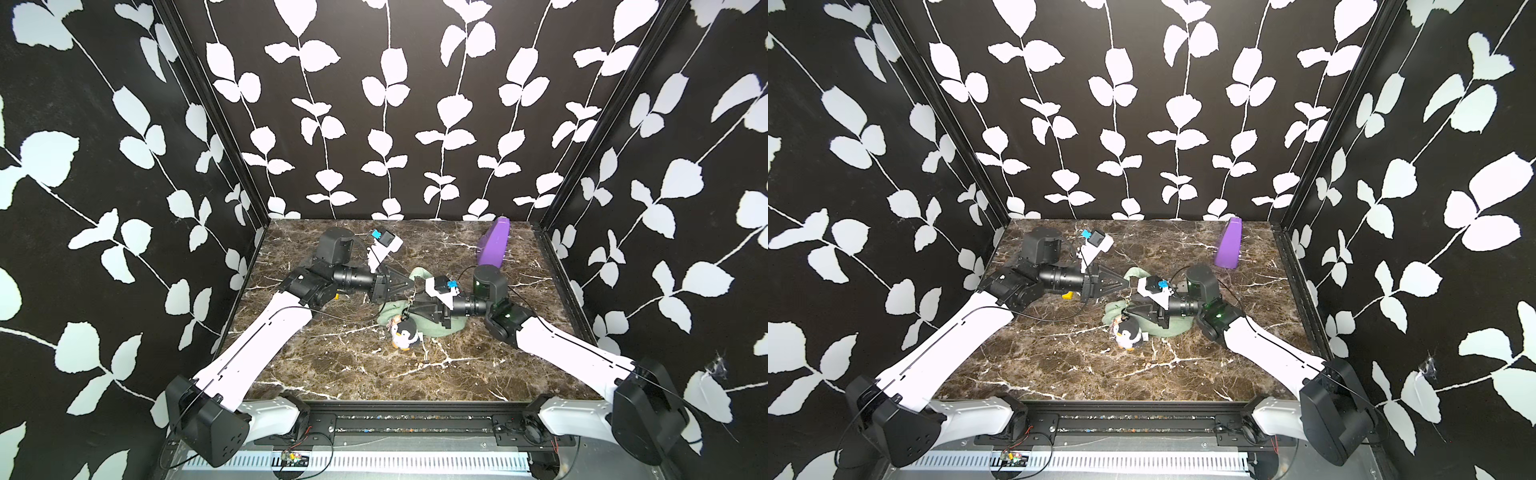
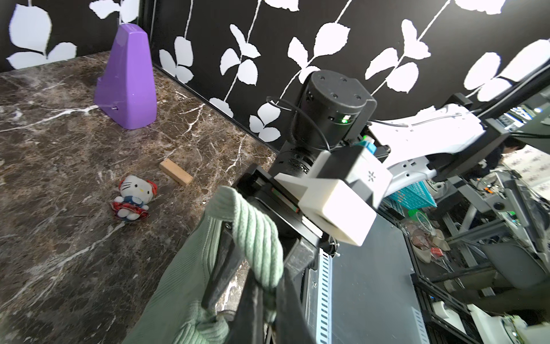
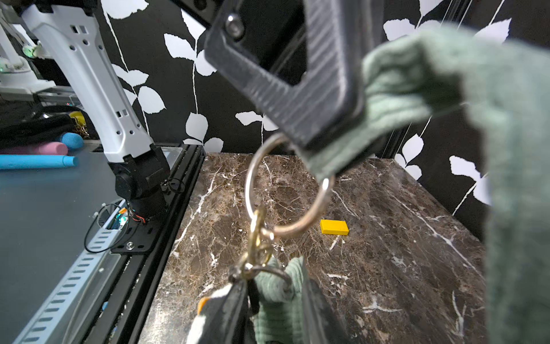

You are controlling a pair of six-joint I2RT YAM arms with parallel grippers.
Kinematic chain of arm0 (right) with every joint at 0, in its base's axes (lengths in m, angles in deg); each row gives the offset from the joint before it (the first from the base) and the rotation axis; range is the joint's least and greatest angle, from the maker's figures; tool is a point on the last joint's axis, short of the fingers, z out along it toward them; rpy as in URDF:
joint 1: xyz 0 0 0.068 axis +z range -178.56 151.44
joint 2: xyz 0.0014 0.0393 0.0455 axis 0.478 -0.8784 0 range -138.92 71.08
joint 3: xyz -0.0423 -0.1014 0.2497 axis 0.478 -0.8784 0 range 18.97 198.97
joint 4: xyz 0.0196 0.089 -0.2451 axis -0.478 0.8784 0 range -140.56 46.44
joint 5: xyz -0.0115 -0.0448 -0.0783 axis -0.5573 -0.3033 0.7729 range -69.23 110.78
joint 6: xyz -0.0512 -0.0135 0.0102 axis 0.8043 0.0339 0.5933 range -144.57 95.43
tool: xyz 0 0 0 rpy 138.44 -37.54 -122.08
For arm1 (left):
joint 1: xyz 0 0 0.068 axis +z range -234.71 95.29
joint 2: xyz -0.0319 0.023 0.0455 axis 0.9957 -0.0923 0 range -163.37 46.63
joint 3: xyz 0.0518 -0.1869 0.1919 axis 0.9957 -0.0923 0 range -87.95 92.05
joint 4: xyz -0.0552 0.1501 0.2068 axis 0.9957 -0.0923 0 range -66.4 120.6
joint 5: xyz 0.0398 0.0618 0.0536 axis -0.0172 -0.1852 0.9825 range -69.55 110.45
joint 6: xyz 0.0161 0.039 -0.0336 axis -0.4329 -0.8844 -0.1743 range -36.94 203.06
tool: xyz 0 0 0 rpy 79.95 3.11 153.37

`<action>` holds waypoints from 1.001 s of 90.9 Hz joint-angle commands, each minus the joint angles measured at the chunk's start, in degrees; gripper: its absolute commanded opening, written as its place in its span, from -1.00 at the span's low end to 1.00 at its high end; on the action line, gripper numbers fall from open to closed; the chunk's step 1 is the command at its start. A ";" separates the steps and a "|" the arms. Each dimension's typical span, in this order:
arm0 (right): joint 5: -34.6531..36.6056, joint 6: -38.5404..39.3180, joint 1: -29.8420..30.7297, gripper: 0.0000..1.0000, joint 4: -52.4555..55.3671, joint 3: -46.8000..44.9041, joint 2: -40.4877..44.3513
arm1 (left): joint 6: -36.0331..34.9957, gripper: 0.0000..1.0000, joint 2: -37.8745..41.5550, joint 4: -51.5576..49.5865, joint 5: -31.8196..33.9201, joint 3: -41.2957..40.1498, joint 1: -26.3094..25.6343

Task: Remove the decoration from the bag
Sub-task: Remove the decoration item from the bag.

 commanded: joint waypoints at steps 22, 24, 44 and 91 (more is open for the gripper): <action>0.04 -1.46 0.25 -0.80 -4.42 -1.00 1.35 | -3.13 -1.00 -0.10 -0.29 -5.65 2.47 1.34; -0.09 -1.84 0.25 -0.86 -4.59 -1.09 1.36 | -3.13 -1.00 -0.17 -0.27 -5.64 2.40 1.37; -1.29 -4.85 0.25 -1.00 -6.00 -0.37 0.17 | 0.21 -1.00 -0.48 3.14 -2.72 1.63 1.88; 0.93 -4.20 0.25 -0.92 -4.53 -3.70 3.77 | 9.40 -1.00 -2.09 13.99 3.09 -1.64 2.26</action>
